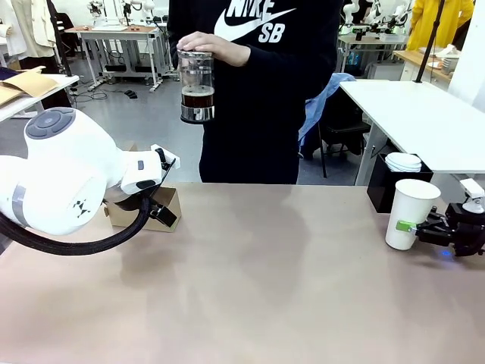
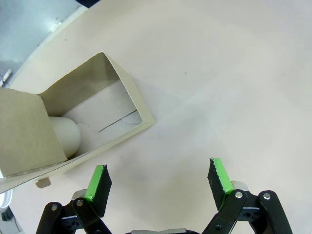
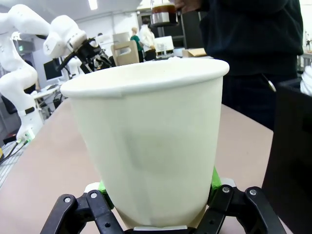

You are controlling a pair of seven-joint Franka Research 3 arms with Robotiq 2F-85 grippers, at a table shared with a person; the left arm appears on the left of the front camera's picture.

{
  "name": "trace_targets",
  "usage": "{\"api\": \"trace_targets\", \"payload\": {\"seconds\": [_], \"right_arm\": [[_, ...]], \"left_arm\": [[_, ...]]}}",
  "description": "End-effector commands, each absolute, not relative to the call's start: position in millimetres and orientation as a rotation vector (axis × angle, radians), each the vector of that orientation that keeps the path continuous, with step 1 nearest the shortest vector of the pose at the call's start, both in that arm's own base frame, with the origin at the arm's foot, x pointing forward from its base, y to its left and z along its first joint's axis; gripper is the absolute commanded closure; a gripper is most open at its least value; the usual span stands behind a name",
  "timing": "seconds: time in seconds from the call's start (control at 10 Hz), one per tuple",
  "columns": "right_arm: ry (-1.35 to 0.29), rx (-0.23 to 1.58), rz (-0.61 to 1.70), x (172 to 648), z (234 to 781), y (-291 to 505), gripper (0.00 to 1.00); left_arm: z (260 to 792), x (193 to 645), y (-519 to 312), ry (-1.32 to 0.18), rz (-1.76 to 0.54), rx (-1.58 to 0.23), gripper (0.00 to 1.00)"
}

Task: Pour a drink into a cup and package it in a carrier.
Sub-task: Pick up the 600 ml Paper Cup and place it in the middle top area of the table.

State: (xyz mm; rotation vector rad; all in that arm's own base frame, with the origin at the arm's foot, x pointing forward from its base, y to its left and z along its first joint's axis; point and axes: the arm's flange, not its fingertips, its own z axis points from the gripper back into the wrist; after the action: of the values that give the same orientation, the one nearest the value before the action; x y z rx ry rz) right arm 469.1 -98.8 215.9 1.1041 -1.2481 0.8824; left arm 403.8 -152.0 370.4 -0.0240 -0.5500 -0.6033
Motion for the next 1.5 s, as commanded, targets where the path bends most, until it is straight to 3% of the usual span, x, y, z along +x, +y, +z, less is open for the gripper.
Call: {"api": "trace_targets", "payload": {"seconds": [0.0,0.3,0.6,1.0,1.4], "right_arm": [[-1.298,1.053,0.86,455.0,248.9,-65.4,0.2],[-1.358,1.001,0.746,452.9,295.8,3.7,0.2],[-1.385,0.993,0.663,504.1,302.6,78.8,0.2],[-1.442,0.979,0.668,574.5,275.3,133.9,0.2],[-1.444,0.906,0.685,600.1,248.7,144.6,0.2]], "left_arm": [[370.4,403.7,-151.9,-0.55,-0.604,-0.025,0.0],[370.4,403.7,-151.9,-0.55,-0.604,-0.025,0.0],[370.4,403.7,-151.9,-0.55,-0.604,-0.025,0.0],[370.4,403.7,-151.9,-0.55,-0.604,-0.025,0.0],[370.4,403.7,-151.9,-0.55,-0.604,-0.025,0.0]]}}
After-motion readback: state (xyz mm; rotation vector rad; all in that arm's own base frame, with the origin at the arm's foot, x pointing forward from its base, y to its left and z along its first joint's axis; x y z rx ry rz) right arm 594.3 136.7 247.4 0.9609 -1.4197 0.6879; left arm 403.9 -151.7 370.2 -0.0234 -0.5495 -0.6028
